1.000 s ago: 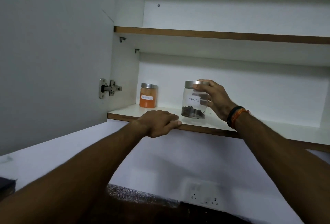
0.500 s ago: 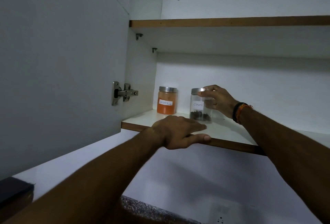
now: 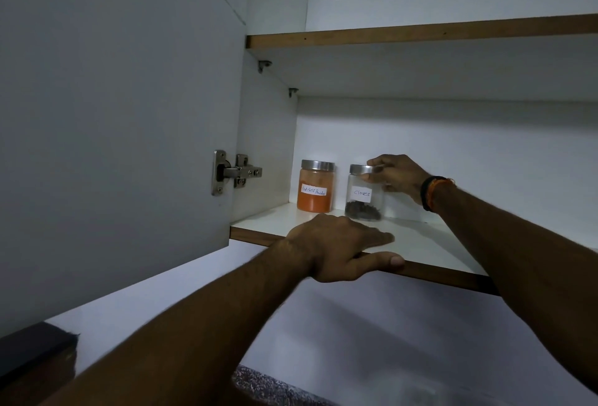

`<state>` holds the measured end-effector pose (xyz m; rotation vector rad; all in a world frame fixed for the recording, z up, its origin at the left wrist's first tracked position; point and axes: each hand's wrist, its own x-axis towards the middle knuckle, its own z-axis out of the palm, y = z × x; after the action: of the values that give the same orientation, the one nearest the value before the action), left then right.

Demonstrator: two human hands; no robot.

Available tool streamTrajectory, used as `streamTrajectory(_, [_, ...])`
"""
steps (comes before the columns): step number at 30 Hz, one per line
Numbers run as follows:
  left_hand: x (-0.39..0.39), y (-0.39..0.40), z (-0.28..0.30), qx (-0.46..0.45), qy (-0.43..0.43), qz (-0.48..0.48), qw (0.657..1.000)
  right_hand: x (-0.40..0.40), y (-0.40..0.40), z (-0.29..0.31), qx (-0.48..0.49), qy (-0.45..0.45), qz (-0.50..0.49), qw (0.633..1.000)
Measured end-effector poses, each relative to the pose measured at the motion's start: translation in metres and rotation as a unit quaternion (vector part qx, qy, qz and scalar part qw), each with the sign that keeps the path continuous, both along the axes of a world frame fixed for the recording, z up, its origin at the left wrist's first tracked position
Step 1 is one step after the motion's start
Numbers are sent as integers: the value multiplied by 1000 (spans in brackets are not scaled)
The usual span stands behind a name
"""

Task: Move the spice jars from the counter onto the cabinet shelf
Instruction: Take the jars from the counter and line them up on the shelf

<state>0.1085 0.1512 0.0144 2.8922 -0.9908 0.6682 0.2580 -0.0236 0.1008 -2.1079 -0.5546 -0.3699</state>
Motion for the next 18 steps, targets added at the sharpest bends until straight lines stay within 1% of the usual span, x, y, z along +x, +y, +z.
streamTrajectory(6, [-1,0,2,8,7,5,1000,5,12,-3,4,-15,-11,1000])
streamTrajectory(13, [-1,-2,1,1,19,3,1000,6,20,-8,-37,-61,-27,997])
streamTrajectory(18, [2,-1,0,-1,20,-3,1000,7,22,-9,-17,-47,-28,998])
